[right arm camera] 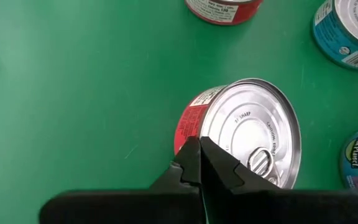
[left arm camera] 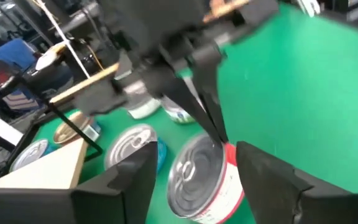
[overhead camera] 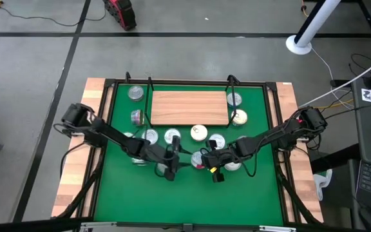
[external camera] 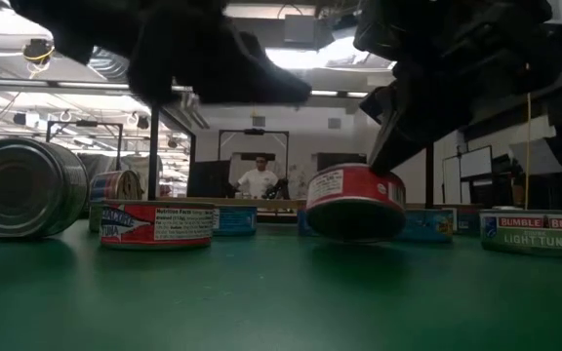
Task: Stack canned seafood by type on shelf
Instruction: Put the red tuna can on the shelf
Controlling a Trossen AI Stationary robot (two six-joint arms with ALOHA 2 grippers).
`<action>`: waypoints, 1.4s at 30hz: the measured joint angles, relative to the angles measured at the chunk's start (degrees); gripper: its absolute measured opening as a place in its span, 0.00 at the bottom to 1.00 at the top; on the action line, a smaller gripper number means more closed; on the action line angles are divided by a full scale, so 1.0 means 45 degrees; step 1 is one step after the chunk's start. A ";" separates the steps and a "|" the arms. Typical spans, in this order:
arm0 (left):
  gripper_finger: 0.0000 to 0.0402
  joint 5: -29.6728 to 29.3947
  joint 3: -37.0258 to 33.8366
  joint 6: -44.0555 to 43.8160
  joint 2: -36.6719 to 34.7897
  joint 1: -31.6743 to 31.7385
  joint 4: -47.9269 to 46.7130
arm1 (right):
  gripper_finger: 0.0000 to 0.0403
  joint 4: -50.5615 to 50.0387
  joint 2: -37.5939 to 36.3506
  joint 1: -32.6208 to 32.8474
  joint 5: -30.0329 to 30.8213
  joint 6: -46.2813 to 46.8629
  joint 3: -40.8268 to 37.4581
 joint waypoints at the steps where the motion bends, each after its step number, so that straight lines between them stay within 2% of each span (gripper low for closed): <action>1: 0.54 0.0001 0.0076 0.0225 0.0228 0.0000 0.0001 | 0.00 0.0009 0.0000 0.0000 0.0000 0.0008 0.0000; 9: 0.55 0.0072 0.0888 0.1399 0.1778 -0.0106 0.0010 | 0.00 0.0200 0.0000 -0.0078 0.0114 0.0459 0.0000; 14: 0.55 0.0097 0.1210 0.1762 0.2209 -0.0122 0.0013 | 0.00 0.0252 0.0000 -0.0083 0.0210 0.0706 0.0000; 24: 0.55 0.0083 0.1309 0.2937 0.2240 -0.0122 -0.0447 | 0.00 0.0555 0.0000 -0.0083 0.0376 0.1300 0.0000; 42: 0.55 -0.0257 0.1304 0.3540 0.2240 0.0137 -0.1015 | 0.00 0.0798 0.0000 -0.0083 0.0529 0.1719 0.0000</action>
